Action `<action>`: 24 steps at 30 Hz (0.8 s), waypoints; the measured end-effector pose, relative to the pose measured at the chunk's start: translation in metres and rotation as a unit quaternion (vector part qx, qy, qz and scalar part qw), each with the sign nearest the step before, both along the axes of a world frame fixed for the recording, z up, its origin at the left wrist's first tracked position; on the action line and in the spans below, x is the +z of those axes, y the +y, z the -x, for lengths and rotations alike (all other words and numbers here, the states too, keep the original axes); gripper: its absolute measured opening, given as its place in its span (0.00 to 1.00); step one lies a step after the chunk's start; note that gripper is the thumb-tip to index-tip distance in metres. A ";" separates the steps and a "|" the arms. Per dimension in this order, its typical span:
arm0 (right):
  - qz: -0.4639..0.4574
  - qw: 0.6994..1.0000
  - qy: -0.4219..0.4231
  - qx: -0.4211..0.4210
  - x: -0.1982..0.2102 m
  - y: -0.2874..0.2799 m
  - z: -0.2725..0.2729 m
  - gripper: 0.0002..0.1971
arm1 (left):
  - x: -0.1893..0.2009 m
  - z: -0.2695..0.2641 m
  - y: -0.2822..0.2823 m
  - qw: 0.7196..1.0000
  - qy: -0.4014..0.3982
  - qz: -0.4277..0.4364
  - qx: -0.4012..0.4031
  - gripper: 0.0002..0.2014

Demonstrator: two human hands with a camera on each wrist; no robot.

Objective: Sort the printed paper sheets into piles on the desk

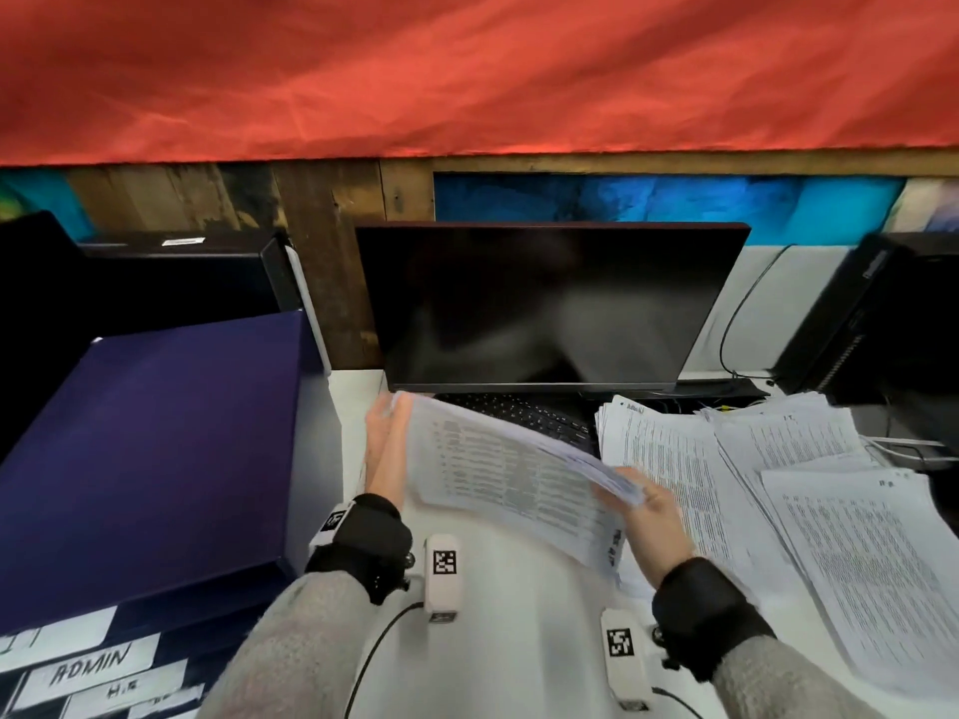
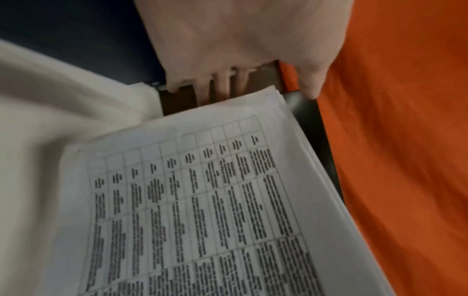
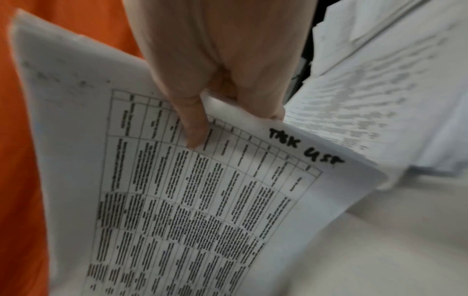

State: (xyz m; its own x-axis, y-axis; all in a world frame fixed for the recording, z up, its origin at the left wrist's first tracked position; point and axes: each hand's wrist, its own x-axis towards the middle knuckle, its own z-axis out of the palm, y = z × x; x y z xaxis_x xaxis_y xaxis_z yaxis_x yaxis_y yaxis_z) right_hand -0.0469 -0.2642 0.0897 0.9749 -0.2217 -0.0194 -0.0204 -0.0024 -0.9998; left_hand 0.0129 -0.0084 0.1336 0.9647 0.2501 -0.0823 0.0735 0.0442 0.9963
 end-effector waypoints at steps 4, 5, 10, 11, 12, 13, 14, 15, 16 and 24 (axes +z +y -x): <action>-0.001 0.999 0.028 0.020 -0.033 0.008 0.006 0.05 | -0.025 0.003 -0.004 1.000 0.015 0.020 0.015 0.13; 0.004 0.999 0.028 0.027 -0.040 0.010 0.008 0.08 | -0.036 0.003 -0.004 0.999 0.016 0.022 0.034 0.18; 0.049 0.999 0.009 0.011 -0.047 0.016 0.013 0.11 | -0.053 0.000 -0.009 0.997 0.026 0.005 0.070 0.19; 0.082 0.997 -0.009 0.001 -0.045 0.018 0.013 0.11 | -0.055 -0.003 -0.010 0.997 0.028 -0.006 0.072 0.16; 0.123 0.992 -0.027 -0.007 -0.044 0.019 0.013 0.11 | -0.055 -0.007 -0.011 0.997 0.030 -0.019 0.073 0.15; 0.165 0.985 -0.043 -0.016 -0.043 0.021 0.013 0.12 | -0.057 -0.010 -0.012 0.996 0.034 -0.033 0.072 0.13; 0.203 0.977 -0.056 -0.024 -0.042 0.022 0.012 0.13 | -0.057 -0.011 -0.014 0.996 0.041 -0.042 0.071 0.12; 0.235 0.969 -0.065 -0.026 -0.041 0.023 0.012 0.13 | -0.057 -0.012 -0.016 0.995 0.045 -0.050 0.075 0.12; 0.261 0.962 -0.072 -0.022 -0.040 0.023 0.012 0.14 | -0.056 -0.011 -0.018 0.994 0.044 -0.057 0.081 0.11; 0.287 0.954 -0.073 -0.036 -0.043 0.012 0.001 0.13 | -0.062 -0.003 -0.016 0.928 -0.075 -0.366 0.009 0.22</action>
